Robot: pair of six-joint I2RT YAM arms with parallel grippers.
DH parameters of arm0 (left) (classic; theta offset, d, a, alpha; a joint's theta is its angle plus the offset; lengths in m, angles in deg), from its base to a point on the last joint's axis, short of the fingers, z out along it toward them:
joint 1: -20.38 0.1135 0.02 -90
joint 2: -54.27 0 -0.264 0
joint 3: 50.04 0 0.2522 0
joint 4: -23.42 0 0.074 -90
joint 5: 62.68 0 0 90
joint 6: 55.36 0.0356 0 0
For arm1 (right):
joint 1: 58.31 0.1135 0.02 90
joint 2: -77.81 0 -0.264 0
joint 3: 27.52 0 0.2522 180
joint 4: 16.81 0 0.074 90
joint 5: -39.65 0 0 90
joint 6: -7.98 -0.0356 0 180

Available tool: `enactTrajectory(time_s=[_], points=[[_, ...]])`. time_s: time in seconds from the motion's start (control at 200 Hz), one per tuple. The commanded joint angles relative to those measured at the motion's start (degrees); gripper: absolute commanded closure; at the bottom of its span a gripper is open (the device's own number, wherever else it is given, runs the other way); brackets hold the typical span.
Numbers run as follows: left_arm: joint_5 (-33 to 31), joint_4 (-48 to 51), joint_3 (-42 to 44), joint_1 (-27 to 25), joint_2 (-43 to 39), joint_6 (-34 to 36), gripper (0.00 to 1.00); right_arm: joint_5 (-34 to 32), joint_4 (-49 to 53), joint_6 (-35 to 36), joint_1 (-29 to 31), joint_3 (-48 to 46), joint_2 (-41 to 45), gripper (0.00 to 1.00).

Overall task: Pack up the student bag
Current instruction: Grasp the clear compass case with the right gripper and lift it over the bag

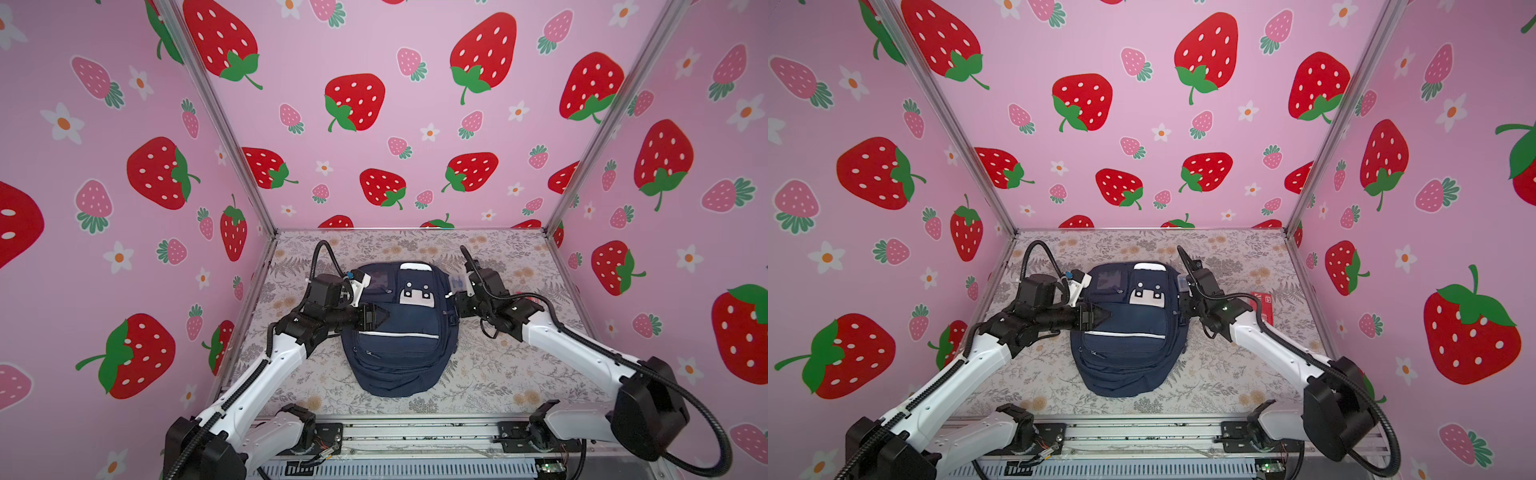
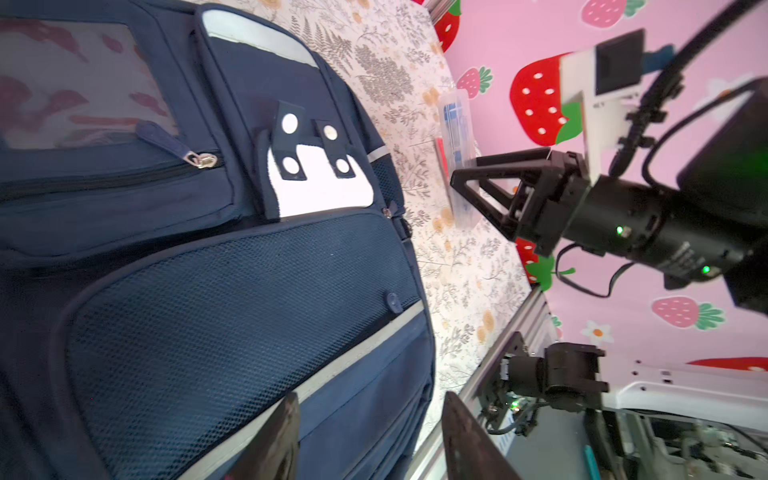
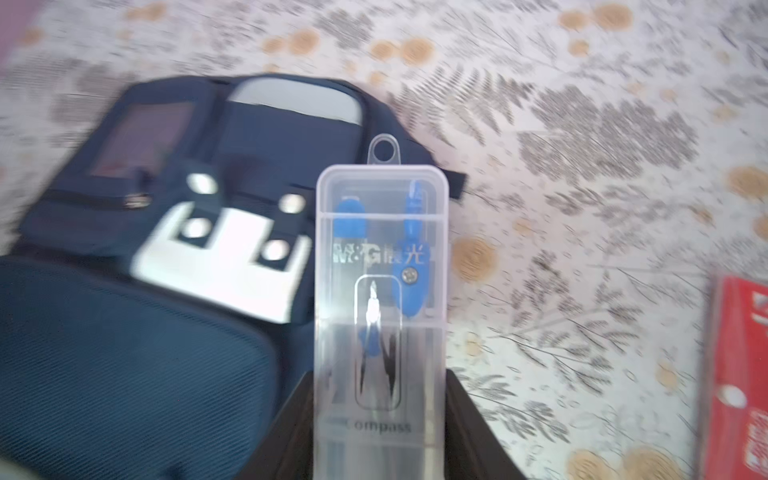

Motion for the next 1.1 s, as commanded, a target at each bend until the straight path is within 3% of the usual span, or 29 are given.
enactTrajectory(time_s=[0.0, 0.22, 0.55, 1.095], points=[[9.0, -9.7, 2.2, 1.9, 0.1, -6.9, 0.43, 1.0, -2.5, 2.4, 6.3, 0.6, 0.5, 0.75], [17.7, -23.6, 5.7, 6.0, 1.6, -17.3, 0.39, 4.3, -5.7, 5.1, 10.9, 0.1, -2.9, 0.79], [22.7, -30.3, 7.2, 5.3, 2.4, -20.6, 0.37, 8.1, -7.3, 7.7, 14.1, 0.2, -1.5, 0.78], [21.7, -24.6, 5.4, 3.9, 6.4, -18.3, 0.39, 9.4, -5.3, 9.8, 20.1, 4.3, -1.3, 0.76]])
